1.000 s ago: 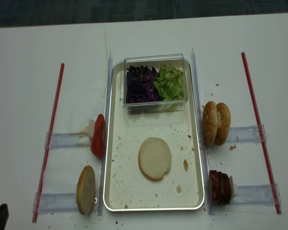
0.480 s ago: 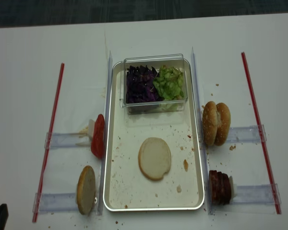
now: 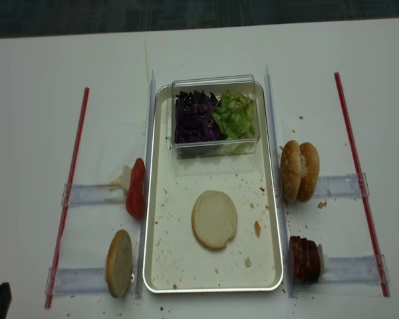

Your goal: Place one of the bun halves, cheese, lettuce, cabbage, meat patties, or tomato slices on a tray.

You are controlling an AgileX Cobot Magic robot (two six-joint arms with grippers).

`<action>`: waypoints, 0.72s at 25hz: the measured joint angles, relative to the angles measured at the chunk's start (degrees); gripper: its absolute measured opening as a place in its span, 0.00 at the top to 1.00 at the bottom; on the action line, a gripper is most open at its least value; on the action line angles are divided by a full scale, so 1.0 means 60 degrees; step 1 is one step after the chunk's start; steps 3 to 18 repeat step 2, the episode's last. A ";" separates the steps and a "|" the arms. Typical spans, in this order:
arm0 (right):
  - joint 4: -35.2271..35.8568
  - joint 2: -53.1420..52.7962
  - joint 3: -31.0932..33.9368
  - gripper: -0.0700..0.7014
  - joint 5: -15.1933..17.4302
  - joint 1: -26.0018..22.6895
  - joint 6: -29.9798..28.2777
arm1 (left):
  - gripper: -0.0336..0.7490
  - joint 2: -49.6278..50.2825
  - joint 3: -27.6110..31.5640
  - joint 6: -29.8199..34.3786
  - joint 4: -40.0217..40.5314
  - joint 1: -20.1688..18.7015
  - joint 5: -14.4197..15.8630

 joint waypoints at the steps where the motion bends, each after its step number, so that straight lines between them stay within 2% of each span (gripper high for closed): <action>1: 0.0000 0.0000 0.0000 0.29 0.0000 0.0000 0.0000 | 0.33 0.0000 0.0000 0.0000 0.0000 0.0000 0.0000; 18: 0.0000 0.0000 0.0000 0.29 0.0000 0.0000 0.0000 | 0.33 0.0000 0.0000 0.0000 0.0000 0.0000 0.0000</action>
